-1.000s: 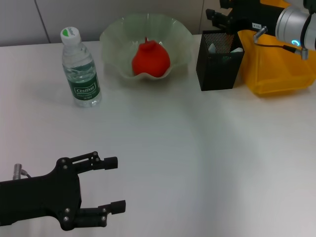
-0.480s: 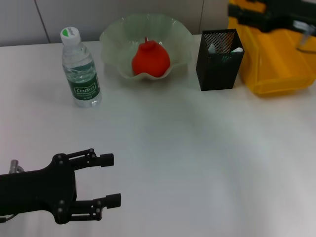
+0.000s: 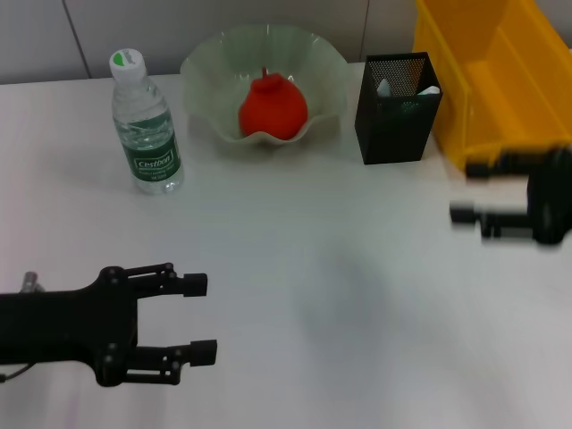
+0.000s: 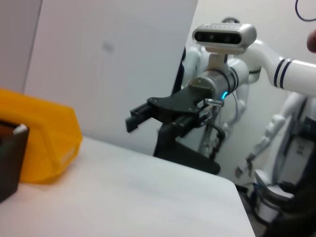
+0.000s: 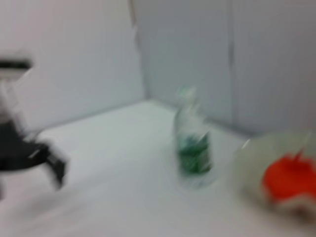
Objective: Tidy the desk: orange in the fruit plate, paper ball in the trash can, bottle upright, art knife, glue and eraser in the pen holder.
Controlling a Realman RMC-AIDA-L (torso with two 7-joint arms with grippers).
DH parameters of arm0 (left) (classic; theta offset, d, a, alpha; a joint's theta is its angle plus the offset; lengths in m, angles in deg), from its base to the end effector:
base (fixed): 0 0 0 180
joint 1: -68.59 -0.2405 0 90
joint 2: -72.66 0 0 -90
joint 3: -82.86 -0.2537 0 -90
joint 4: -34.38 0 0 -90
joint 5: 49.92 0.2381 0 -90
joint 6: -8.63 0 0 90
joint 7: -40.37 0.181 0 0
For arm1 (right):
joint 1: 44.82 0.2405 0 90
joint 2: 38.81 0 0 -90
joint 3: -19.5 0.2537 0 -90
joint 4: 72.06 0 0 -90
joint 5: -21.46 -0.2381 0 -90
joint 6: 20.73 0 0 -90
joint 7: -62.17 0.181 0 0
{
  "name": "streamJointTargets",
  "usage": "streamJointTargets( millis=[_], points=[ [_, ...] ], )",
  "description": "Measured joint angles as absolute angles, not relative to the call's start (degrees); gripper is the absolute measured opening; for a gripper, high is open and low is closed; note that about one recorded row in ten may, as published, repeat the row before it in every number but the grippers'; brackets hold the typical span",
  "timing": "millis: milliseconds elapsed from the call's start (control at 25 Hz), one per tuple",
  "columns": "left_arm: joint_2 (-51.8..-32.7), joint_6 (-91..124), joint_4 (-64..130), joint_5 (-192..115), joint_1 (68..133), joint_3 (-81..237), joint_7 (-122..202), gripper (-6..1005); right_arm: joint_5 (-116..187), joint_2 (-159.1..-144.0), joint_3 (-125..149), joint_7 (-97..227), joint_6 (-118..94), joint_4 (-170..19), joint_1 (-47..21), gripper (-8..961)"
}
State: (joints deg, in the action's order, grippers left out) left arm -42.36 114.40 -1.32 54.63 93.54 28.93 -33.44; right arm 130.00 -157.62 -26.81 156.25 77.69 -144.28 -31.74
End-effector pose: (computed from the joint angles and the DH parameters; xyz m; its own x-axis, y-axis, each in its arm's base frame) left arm -0.2527 0.2937 -0.0261 0.7983 0.2848 0.5307 0.2573 -0.9579 0.1271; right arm 0.2634 0.3182 0.0649 0.8527 -0.2972 -0.4296 -0.4376 -0.8555 -0.2768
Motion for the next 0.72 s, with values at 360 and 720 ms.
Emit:
streamJointTargets(
  millis=[360,720],
  points=[
    [-41.35,113.62,-1.39,60.27,96.80,29.02,-37.63,811,135.13,-157.74,-27.44,148.67,81.52,-134.48,-31.18,664],
    [-39.93,113.77,-1.73,62.58,97.80,29.22,-39.08,811,136.81,-157.61,-27.37,144.64,81.31,-130.14,-30.10,655]
  ],
)
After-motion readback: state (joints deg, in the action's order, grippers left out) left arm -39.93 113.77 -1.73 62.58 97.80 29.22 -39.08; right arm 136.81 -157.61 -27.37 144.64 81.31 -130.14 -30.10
